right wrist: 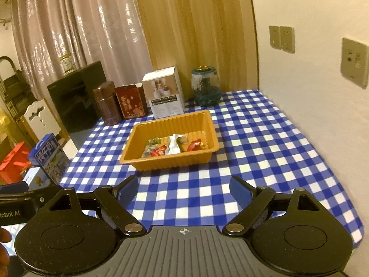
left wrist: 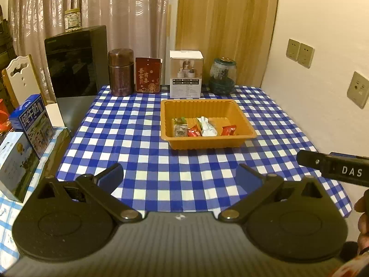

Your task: Organize snacks

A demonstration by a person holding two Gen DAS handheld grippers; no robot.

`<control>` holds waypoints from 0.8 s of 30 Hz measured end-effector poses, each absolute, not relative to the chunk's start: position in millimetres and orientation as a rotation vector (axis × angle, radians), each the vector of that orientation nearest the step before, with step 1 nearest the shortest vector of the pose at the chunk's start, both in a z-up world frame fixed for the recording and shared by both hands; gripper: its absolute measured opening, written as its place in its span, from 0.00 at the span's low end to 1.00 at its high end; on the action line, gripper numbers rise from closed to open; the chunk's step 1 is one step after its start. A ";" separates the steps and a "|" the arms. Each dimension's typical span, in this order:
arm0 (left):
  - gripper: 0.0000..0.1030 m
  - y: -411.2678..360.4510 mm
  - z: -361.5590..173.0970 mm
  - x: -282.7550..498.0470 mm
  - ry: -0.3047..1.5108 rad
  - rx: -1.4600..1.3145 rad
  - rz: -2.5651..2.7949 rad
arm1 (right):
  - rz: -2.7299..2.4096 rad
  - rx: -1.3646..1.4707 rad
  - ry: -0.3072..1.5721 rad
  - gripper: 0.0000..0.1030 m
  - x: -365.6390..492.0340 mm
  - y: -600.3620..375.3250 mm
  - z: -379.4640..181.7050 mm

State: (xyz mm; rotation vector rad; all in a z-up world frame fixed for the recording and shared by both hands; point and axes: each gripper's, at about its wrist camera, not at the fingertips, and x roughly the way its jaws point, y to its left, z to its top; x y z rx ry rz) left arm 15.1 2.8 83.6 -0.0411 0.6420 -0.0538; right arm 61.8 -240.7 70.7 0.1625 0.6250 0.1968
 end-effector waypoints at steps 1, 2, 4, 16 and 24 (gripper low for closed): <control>1.00 1.1 85.2 10.5 0.641 -0.036 -0.061 | 0.195 0.158 0.624 0.83 57.1 -240.9 71.1; 1.00 -1.0 86.8 5.9 0.640 -0.031 -0.067 | 0.197 0.151 0.624 0.83 50.5 -241.0 71.9; 1.00 -3.5 89.3 -2.1 0.637 -0.025 -0.073 | 0.197 0.151 0.624 0.83 38.6 -242.0 72.8; 1.00 -18.0 93.0 -47.1 0.632 0.005 -0.091 | 0.170 0.176 0.620 0.83 -26.9 -251.9 77.6; 1.00 -21.3 90.8 -72.2 0.640 0.016 -0.101 | 0.141 0.141 0.615 0.83 -58.1 -252.0 83.4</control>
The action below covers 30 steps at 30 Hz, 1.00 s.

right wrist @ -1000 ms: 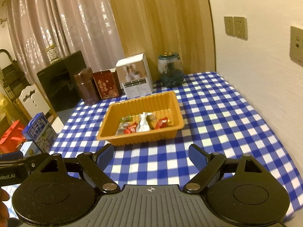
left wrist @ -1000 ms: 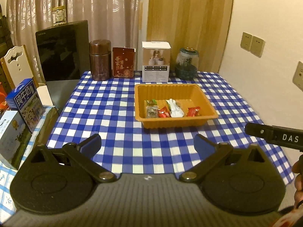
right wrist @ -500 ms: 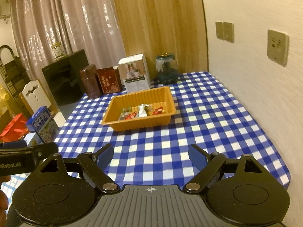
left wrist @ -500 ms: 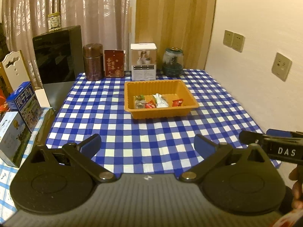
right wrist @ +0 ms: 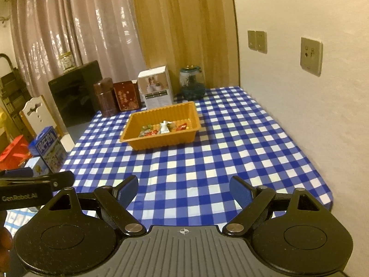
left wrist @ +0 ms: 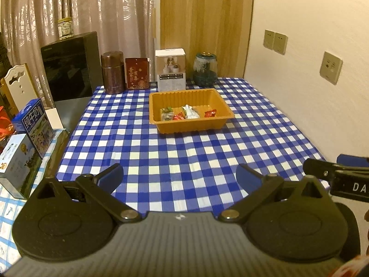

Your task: Organize snacks

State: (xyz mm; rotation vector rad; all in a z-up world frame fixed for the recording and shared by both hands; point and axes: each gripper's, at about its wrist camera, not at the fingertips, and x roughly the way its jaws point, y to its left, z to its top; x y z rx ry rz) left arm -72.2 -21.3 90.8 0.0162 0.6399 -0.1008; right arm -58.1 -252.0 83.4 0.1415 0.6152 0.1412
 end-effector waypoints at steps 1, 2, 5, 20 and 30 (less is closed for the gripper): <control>1.00 -21.2 90.6 -74.2 0.641 0.014 -0.103 | 0.141 0.133 0.614 0.83 -61.2 -250.9 84.5; 1.00 -21.4 90.4 -77.0 0.643 0.014 -0.105 | 0.138 0.122 0.611 0.83 -64.9 -249.8 85.9; 1.00 -21.1 89.9 -83.2 0.646 0.013 -0.105 | 0.126 0.103 0.608 0.83 -74.1 -247.7 88.0; 1.00 -22.3 93.7 -92.1 0.637 0.015 -0.110 | 0.120 0.094 0.600 0.83 -82.1 -245.2 90.2; 1.00 -20.2 93.2 -90.7 0.641 0.014 -0.107 | 0.124 0.097 0.606 0.83 -79.9 -243.8 89.5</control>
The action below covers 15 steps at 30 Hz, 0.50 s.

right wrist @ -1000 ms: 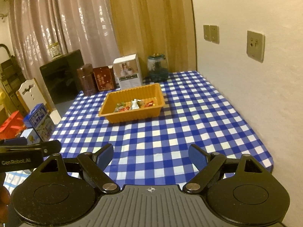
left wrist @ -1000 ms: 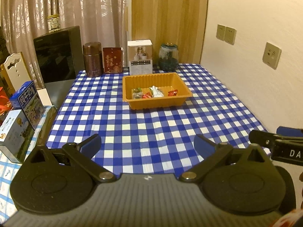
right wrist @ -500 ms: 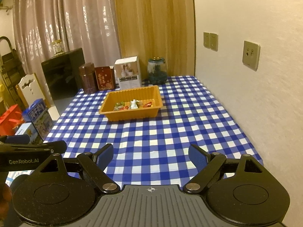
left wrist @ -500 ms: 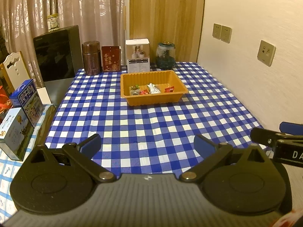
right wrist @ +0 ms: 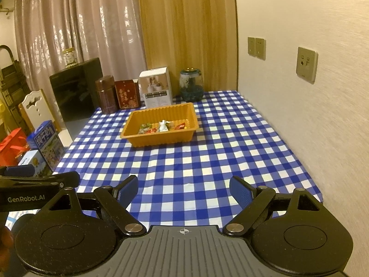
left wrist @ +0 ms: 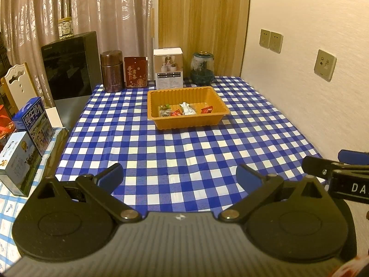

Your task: Organize snacks

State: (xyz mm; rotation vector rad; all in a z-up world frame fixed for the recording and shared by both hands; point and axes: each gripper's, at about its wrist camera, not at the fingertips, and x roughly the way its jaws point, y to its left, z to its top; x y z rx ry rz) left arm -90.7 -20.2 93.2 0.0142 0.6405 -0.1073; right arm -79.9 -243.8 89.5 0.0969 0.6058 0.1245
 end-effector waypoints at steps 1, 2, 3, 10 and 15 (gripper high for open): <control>1.00 -20.3 93.2 -90.5 0.642 0.013 -0.107 | 0.123 0.096 0.605 0.83 -79.9 -243.7 89.4; 1.00 -19.7 93.5 -90.4 0.643 0.013 -0.108 | 0.122 0.094 0.606 0.83 -79.6 -243.4 89.4; 1.00 -19.3 93.4 -90.2 0.643 0.013 -0.107 | 0.124 0.095 0.606 0.83 -79.6 -243.9 89.3; 1.00 -18.5 93.6 -89.8 0.641 0.011 -0.106 | 0.125 0.100 0.610 0.83 -78.5 -243.1 89.6; 1.00 -18.0 93.4 -89.0 0.641 0.010 -0.104 | 0.124 0.102 0.607 0.83 -78.6 -243.1 89.2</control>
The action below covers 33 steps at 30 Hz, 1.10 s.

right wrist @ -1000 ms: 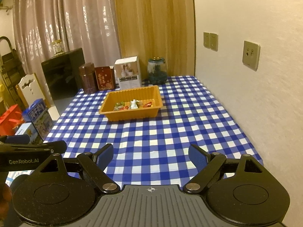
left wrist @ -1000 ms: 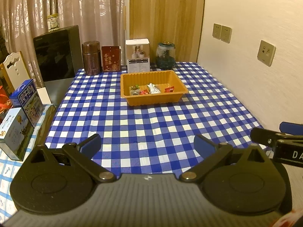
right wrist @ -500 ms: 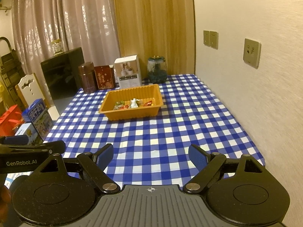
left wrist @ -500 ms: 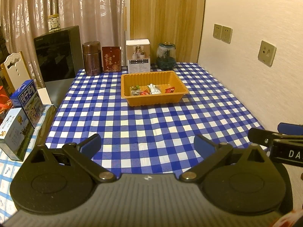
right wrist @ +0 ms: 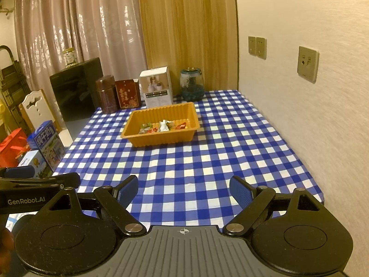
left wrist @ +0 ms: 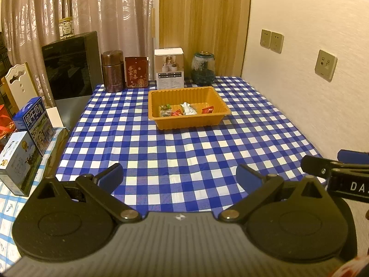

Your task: Organize snacks

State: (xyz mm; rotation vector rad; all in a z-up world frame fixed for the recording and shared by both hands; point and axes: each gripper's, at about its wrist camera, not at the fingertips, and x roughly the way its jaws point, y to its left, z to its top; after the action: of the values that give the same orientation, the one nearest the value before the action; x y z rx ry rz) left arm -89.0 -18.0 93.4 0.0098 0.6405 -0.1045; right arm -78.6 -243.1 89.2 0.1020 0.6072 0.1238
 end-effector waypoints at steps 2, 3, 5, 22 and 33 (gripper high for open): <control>1.00 -18.5 93.3 -89.6 0.641 0.012 -0.106 | 0.120 0.101 0.606 0.83 -78.6 -243.3 89.0; 1.00 -18.4 93.3 -89.4 0.641 0.012 -0.106 | 0.119 0.101 0.606 0.83 -78.4 -243.4 88.7; 1.00 -18.3 93.0 -89.8 0.641 0.011 -0.107 | 0.118 0.103 0.608 0.83 -78.1 -243.6 88.5; 1.00 -18.1 92.2 -90.1 0.640 0.008 -0.106 | 0.113 0.104 0.611 0.83 -76.0 -246.8 87.7; 1.00 -18.2 92.1 -89.9 0.639 0.009 -0.106 | 0.112 0.105 0.610 0.83 -75.6 -246.4 88.1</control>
State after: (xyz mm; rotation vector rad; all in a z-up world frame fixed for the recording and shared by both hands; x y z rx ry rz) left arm -89.9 -18.2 92.1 0.0085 0.6392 -0.1062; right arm -75.6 -246.4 88.1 0.1053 0.6102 0.1123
